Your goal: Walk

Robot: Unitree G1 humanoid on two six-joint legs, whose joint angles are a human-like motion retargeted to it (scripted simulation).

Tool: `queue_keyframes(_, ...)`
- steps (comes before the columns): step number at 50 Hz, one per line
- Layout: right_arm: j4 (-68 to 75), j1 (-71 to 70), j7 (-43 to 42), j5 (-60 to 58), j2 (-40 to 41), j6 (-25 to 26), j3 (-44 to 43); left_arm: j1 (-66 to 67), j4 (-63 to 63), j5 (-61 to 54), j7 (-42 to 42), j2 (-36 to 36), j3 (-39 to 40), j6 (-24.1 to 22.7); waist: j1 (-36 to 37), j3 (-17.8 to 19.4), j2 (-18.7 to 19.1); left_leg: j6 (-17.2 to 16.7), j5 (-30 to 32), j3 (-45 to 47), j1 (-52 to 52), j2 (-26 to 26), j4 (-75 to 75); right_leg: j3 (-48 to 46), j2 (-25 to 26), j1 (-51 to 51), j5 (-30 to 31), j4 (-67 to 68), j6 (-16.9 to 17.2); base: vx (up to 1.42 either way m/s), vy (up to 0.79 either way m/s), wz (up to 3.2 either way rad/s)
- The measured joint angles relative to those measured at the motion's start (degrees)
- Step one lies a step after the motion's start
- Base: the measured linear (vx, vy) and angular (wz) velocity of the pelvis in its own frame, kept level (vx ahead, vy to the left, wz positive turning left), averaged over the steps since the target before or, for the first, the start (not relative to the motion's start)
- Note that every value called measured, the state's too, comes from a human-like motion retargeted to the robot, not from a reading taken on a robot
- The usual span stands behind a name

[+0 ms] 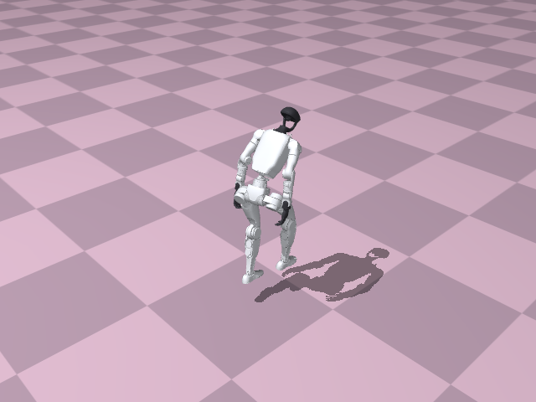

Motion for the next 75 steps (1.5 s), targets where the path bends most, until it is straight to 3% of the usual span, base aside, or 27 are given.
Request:
queue_keyframes(3, -1.39, 1.57, -1.27, 0.93, 0.0, -0.56, -0.23, 1.54, -0.86, -0.96, 0.53, -0.12, 0.85, -1.36, 1.12, -0.61, 1.03, -4.12, 2.52, -0.78, 2.02, 1.33, 5.55, -0.27, 3.6, 3.11, 11.02, -14.98, 2.7, 0.88, -0.16, -0.23)
queue_keyframes(5, -2.38, 2.65, -2.48, 1.6, -0.22, -0.69, -0.49, 3.06, -1.43, -1.86, 0.63, -0.24, 1.5, -1.65, 2.01, -1.23, 1.59, -6.15, 4.32, -0.24, 1.18, 2.53, 13.98, -0.53, 5.06, 4.38, 14.21, -16.24, 2.43, 0.87, -0.16, -0.2)
queue_keyframes(7, -3.0, 3.22, -3.75, 1.98, -0.73, -0.62, -0.65, 4.53, -1.91, -3.11, 0.86, -0.17, 1.8, -1.29, 3.02, -1.73, 1.85, -7.24, 6.64, 0.88, -1.77, 4.05, 25.45, -0.93, 5.86, 4.93, 11.21, -12.16, -0.25, 0.86, -0.14, -0.22)
queue_keyframes(9, -3.05, 2.92, -4.95, 2.0, -1.46, -0.28, -0.67, 5.3, -1.88, -4.24, 1.12, -0.08, 1.93, -0.49, 4.0, -1.63, 1.69, -6.99, 7.43, 2.1, -6.2, 5.5, 37.02, -1.39, 6.24, 5.62, 3.51, -6.73, -3.49, 0.84, -0.12, -0.19)
queue_keyframes(13, -2.09, 1.91, -6.22, 1.52, -2.72, 0.37, -0.55, 6.11, -0.67, -4.41, 1.28, -0.33, 1.1, 0.88, 5.94, -1.72, 0.45, -2.36, 2.66, 4.46, -16.59, 8.51, 47.99, -2.17, 5.65, 8.91, -8.76, -0.15, -6.52, 0.82, -0.11, -0.07)
queue_keyframes(15, -1.12, 0.95, -5.95, 1.64, -3.1, 0.45, -0.64, 5.82, 0.46, -3.92, 0.63, -0.59, 0.62, 1.19, 7.33, -1.45, -0.3, -0.97, 0.24, 4.92, -20.09, 9.19, 43.94, -2.54, 5.34, 12.66, -12.0, -0.45, -6.85, 0.81, -0.09, -0.31)
queue_keyframes(18, 0.13, 0.52, -4.76, 1.62, -3.33, 0.18, -0.66, 6.03, 1.84, -3.48, -0.81, -1.01, -0.26, 1.3, 9.87, -1.18, -0.93, -1.71, 0.7, 4.82, -21.1, 9.62, 27.02, -4.09, 5.42, 20.87, -14.12, -4.16, -7.19, 0.82, -0.06, -0.54)
queue_keyframes(22, 0.68, 1.97, -2.24, 0.46, -3.16, 0.2, -0.78, 7.89, 2.54, -3.25, -3.29, -1.64, -0.67, 1.97, 11.44, -2.16, -1.15, -5.49, 10.4, 3.18, -17.52, 7.64, -1.41, -4.11, 6.9, 31.61, -15.05, -9.02, -5.92, 0.84, 0.0, -0.38)
queue_keyframes(25, 0.23, 3.74, -0.78, 0.45, -2.57, 0.43, -0.86, 9.69, 3.01, -2.93, -4.62, -2.09, -0.7, 2.57, 11.65, -3.24, -1.99, -6.01, 15.79, 2.4, -14.87, 5.44, -8.74, -1.99, 7.1, 36.18, -15.68, -5.14, -4.36, 0.86, 0.05, -0.29)
queue_keyframes(27, -0.23, 5.24, -0.25, 0.53, -1.87, 0.29, -0.69, 11.36, 3.21, -2.71, -4.79, -2.52, -0.8, 2.68, 11.05, -5.15, -3.01, -4.41, 15.87, 2.11, -15.48, 3.55, -4.57, -1.39, 5.61, 35.28, -14.05, 2.66, -3.36, 0.88, 0.07, -0.19)
queue_keyframes(30, -1.25, 5.55, 1.74, 1.08, -1.13, 0.64, -0.76, 11.64, 3.5, -2.44, -5.49, -2.58, -0.38, 3.31, 9.14, -4.62, -5.46, -0.32, 10.65, 2.79, -13.94, -0.07, 3.43, 0.38, 1.96, 30.93, -8.23, 20.02, -0.8, 0.87, 0.08, -0.08)
queue_keyframes(34, -1.37, 3.48, 1.69, 1.24, -0.52, 1.0, 0.23, 9.48, 2.89, -2.62, -4.28, -2.02, -0.27, 3.9, 6.26, -3.21, -5.19, 3.22, 4.49, 2.36, -10.26, -1.36, 8.24, -0.02, -2.05, 19.47, -9.89, 30.74, -3.5, 0.85, 0.07, -0.06)
queue_keyframes(36, -0.46, 1.6, 1.55, 1.34, -0.32, 1.22, 0.99, 7.32, 2.57, -3.33, -3.26, -1.55, -0.06, 3.74, 4.78, -2.03, -4.27, 3.78, 2.89, 1.45, -7.07, -1.17, 7.84, -0.08, -2.36, 14.39, -10.06, 25.24, -4.02, 0.84, 0.04, 0.08)
queue_keyframes(38, 0.44, 0.62, 1.6, 1.52, 0.01, 1.29, 1.67, 5.87, 2.02, -4.0, -2.33, -0.99, 0.07, 2.83, 3.53, -1.13, -3.28, 3.76, 1.6, 0.58, -3.61, -0.67, 7.24, 0.41, -1.13, 11.12, -5.9, 13.82, -2.45, 0.83, 0.01, 0.14)
queue_keyframes(43, 1.9, 1.07, 2.46, 1.87, 1.31, 1.28, 2.32, 4.72, 1.21, -3.32, -0.8, 0.39, 0.67, 0.03, 3.63, -1.18, -1.19, 1.73, -2.98, -1.88, 2.38, 0.78, 8.19, 4.48, 5.73, 10.24, 17.75, -19.2, 6.23, 0.8, -0.05, -0.07)
queue_keyframes(45, 2.07, 2.69, 1.89, 1.66, 1.92, 1.15, 2.56, 6.1, 0.79, -3.03, -0.14, 0.28, 0.85, -0.54, 3.92, -3.04, -0.5, 0.87, -5.7, -3.03, 2.0, 1.12, 12.49, 5.42, 7.57, 8.58, 22.17, -19.47, 6.63, 0.76, -0.09, -0.03)
queue_keyframes(47, 2.32, 3.18, 1.49, 1.93, 1.91, 1.36, 2.68, 6.72, 0.92, -3.24, 0.16, -0.23, 1.11, -0.31, 4.32, -4.05, 0.06, -0.42, -5.39, -3.49, 1.21, 1.3, 18.0, 6.46, 8.59, 7.97, 22.76, -16.61, 6.17, 0.72, -0.04, -0.13)
queue_keyframes(51, 2.25, 1.88, 1.67, 3.03, 1.16, 2.11, 2.96, 6.32, 2.08, -4.21, -0.64, -1.06, 1.16, 1.19, 4.66, -2.72, 0.52, -3.44, 2.03, -1.95, -1.66, 3.79, 31.73, 5.4, 9.93, 9.95, 13.23, -9.71, 1.16, 0.63, -0.06, -0.09)
queue_keyframes(56, 1.36, 0.28, 2.55, 3.59, -0.24, 2.61, 2.8, 5.9, 2.66, -4.17, -2.07, -1.35, 0.33, 2.64, 5.62, -2.26, -0.41, -1.82, 3.38, 1.67, -6.76, 7.61, 37.1, 3.25, 8.95, 14.02, 2.33, -6.6, -2.27, 0.54, -0.07, 0.01)
queue_keyframes(65, 1.42, -3.14, 2.73, 2.5, -2.13, 2.46, 0.92, 4.4, 4.76, -2.37, -2.95, -1.59, 0.3, 3.61, 8.19, -2.43, -1.46, -0.15, 0.72, 6.54, -9.94, 12.7, 22.59, 0.31, 7.76, 24.81, -9.0, -9.14, -4.8, 0.47, -0.08, 0.03)
queue_keyframes(75, 1.49, -3.9, 0.64, 1.31, -3.52, 1.34, -1.83, 3.94, 5.05, -0.94, -3.05, -1.12, 0.92, 3.14, 10.74, -4.1, -0.54, -3.81, 10.91, 12.81, -10.21, 13.75, -4.11, -2.77, 9.48, 40.22, -14.55, -16.28, -6.53, 0.51, -0.03, 0.15)
